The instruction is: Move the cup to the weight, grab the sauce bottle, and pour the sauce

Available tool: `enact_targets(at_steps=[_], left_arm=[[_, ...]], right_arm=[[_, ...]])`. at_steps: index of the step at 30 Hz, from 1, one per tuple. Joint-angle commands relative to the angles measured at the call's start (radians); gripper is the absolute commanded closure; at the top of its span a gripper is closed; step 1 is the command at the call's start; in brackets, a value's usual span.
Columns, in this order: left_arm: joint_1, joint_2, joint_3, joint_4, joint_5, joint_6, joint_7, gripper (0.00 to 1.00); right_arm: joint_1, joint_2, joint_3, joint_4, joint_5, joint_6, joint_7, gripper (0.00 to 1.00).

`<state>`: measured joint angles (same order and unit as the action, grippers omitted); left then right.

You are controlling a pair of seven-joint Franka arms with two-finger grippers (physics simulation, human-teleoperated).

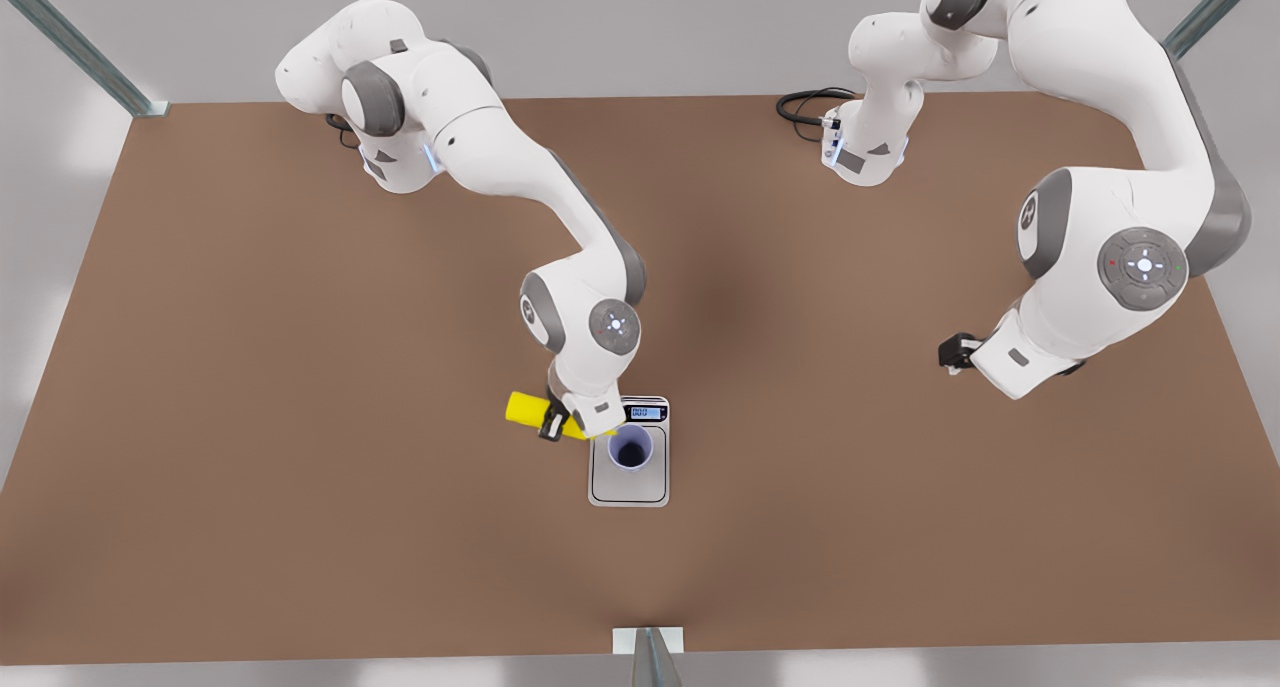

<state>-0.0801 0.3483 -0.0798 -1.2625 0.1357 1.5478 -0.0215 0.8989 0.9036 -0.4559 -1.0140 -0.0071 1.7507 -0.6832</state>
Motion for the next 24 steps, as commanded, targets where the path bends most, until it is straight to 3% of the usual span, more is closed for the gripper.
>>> enact_targets(at_steps=[1,8,13,17,24], left_arm=[[0.0,0.0,0.0,-0.001,-0.001,0.0,0.0,0.0],[0.0,0.009,0.011,0.0,-0.005,0.0,0.005,0.0],[0.0,0.009,0.011,0.0,-0.005,0.0,0.005,0.0],[-0.001,0.009,0.011,0.0,-0.005,-0.002,0.005,0.0],[-0.001,0.011,0.011,0.0,-0.005,0.0,0.003,0.0]], right_arm=[[0.0,0.001,0.0,-0.001,-0.011,0.003,0.002,0.53],[0.0,0.017,-0.013,0.0,-0.01,0.015,0.001,0.53],[-0.018,-0.09,-0.015,-0.084,0.042,0.013,-0.03,0.53],[-0.136,-0.287,-0.003,-0.27,0.128,0.059,-0.156,0.53],[-0.376,-0.41,0.006,-0.408,0.355,0.089,-0.616,0.53]])
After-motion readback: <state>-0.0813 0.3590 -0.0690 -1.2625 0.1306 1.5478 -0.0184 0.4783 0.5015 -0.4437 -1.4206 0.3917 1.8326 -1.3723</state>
